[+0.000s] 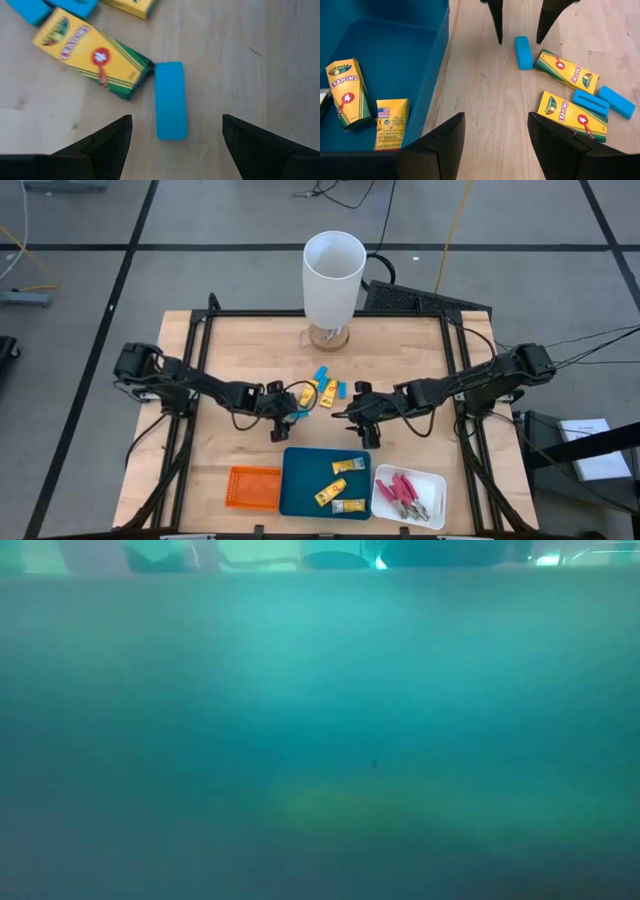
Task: Pick & Place School Supplies
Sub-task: Put the blue eraser into the orange bin
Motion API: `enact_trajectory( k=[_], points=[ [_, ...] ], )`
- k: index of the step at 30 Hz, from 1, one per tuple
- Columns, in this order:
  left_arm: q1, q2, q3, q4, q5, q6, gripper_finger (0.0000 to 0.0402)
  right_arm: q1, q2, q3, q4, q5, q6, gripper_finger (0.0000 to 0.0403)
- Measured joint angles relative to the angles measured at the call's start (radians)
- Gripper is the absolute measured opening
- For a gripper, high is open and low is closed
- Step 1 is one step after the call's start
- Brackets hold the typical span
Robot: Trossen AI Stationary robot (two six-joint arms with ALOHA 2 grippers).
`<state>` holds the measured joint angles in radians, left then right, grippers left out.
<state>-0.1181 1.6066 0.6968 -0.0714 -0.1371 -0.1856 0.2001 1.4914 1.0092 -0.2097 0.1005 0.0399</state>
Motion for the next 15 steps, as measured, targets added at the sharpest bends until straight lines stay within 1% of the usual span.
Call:
enact_trajectory(
  k=[8,15],
  points=[
    [-0.002,0.084,0.002,0.086,0.019,-0.013,0.031,0.0,0.0,0.0,0.002,0.0,0.0,0.0207],
    [0.0,0.089,0.003,0.078,0.029,-0.035,0.031,0.0,0.0,0.0,-0.001,0.0,0.0,0.0207]
  ],
)
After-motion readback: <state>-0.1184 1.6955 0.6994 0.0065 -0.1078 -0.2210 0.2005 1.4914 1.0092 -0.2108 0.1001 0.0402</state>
